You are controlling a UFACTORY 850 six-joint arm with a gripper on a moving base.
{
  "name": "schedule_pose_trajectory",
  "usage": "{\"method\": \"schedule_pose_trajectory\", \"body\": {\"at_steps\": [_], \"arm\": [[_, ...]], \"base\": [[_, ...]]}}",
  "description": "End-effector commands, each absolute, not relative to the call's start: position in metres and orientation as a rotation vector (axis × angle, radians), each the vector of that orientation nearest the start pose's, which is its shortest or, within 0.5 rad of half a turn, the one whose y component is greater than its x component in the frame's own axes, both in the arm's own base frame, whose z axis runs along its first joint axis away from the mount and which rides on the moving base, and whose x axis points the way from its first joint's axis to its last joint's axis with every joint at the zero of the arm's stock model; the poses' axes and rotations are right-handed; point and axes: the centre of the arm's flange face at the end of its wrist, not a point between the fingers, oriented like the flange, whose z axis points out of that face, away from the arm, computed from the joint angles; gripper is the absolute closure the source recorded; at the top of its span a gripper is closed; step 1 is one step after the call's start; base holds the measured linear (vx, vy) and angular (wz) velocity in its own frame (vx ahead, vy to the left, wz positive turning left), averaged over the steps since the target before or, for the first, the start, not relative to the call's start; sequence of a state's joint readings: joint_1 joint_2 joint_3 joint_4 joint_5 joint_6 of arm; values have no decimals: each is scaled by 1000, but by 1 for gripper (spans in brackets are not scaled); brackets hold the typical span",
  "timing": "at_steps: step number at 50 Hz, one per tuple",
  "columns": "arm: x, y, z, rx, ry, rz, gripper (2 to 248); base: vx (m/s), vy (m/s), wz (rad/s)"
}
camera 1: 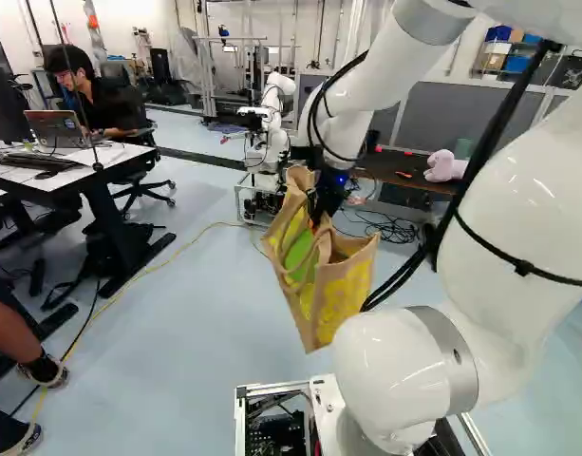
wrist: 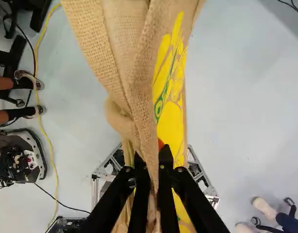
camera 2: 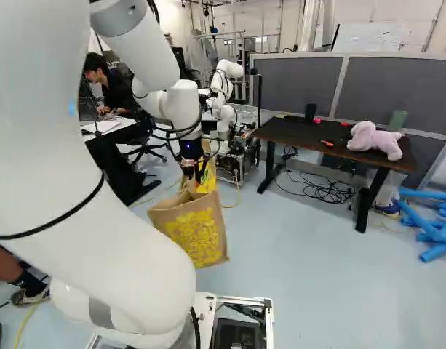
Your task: Pick up the bag on the ground and place it on the table
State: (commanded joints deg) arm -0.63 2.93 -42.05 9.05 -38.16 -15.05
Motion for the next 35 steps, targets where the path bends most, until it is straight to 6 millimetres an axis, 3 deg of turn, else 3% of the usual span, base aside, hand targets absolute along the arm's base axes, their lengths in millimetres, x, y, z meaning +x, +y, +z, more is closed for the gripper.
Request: {"method": "schedule_pose_trajectory", "body": {"at_steps": [35], "arm": [[389,-10,520,-3028,-163,-161,227]], "base": [[0,0,0]]}}
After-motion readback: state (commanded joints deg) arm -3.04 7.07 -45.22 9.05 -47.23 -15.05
